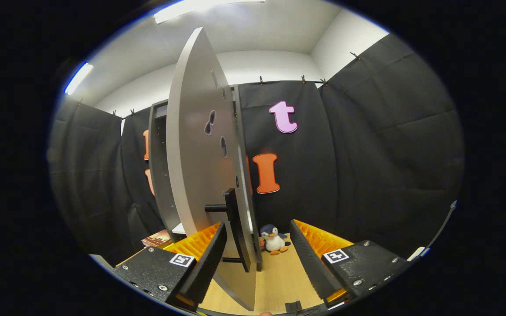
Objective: Open the shoe cabinet door, grab the shoes and put them into the shoe cabinet, then close the shoe cabinet door.
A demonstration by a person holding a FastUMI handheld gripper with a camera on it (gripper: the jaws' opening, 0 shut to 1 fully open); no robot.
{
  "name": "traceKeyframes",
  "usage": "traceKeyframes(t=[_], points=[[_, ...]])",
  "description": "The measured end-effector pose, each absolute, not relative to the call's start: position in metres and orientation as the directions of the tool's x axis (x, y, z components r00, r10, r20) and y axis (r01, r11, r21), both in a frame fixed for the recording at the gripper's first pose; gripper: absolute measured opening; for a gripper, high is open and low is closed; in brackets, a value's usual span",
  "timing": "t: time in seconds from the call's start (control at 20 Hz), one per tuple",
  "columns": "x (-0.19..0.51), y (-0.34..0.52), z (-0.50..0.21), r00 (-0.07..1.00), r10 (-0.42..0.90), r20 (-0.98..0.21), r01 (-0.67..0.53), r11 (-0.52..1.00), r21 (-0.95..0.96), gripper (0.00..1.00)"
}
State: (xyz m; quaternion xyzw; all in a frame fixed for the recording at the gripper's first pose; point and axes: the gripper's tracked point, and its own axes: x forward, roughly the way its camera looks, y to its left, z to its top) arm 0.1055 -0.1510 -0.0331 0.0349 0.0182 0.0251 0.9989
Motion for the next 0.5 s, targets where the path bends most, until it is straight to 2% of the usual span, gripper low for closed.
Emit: traceKeyframes(t=[0.5], points=[[0.128, -0.047, -0.04, 0.974, 0.222, -0.035, -0.219, 0.973, 0.074, 0.91]])
